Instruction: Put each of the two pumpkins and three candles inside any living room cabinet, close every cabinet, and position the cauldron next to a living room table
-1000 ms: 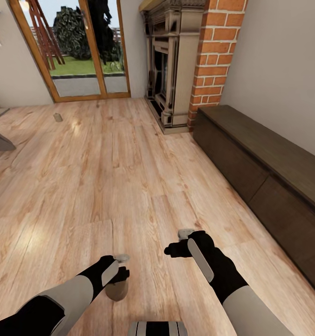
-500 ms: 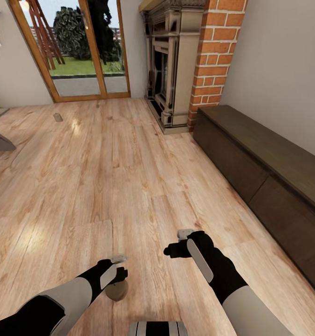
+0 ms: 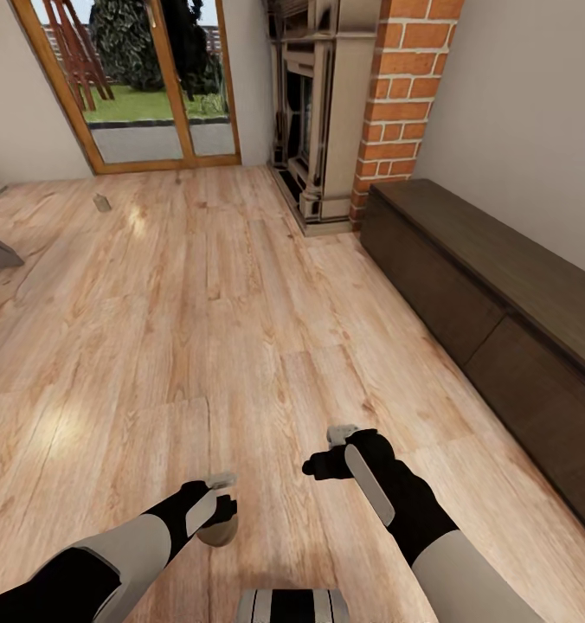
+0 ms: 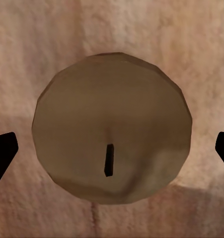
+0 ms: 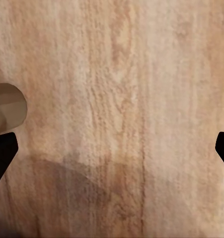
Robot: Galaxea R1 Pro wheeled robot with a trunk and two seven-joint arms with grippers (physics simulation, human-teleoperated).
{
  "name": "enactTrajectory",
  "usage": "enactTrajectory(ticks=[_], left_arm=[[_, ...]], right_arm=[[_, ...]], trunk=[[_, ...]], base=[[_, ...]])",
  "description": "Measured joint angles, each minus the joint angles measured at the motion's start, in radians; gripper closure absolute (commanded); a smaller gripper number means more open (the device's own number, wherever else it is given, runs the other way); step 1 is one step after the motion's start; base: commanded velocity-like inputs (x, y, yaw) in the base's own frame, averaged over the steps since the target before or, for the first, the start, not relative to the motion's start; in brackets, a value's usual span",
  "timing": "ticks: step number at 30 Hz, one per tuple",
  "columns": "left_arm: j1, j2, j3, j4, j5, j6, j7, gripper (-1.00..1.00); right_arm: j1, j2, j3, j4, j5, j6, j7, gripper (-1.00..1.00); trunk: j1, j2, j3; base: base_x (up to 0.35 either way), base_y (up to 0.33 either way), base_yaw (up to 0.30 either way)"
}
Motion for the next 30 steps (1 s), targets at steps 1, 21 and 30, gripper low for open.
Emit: enactTrajectory(ticks=[1, 21, 30], left_arm=[[0.0, 0.0, 0.0, 0.0, 0.0, 0.0, 0.0, -1.0], [0.001, 0.0, 0.0, -0.001, 0.0, 0.0, -0.001, -1.0], [0.0, 0.0, 0.0, -0.001, 0.0, 0.0, 0.0, -1.0]], right_arm=[[0.0, 0.0, 0.0, 0.0, 0.0, 0.0, 0.0, -1.0], [0.0, 0.0, 0.0, 0.0, 0.0, -0.002, 0.0, -1.0], [0.0, 0.0, 0.0, 0.0, 0.0, -0.002, 0.0, -1.0]], trunk=[[0.0, 0.0, 0.0], [0.004, -0.002, -0.031], [0.006, -0.003, -0.05]], base=[[0.0, 0.0, 0.0], [0.0, 0.0, 0.0], [0.0, 0.0, 0.0]])
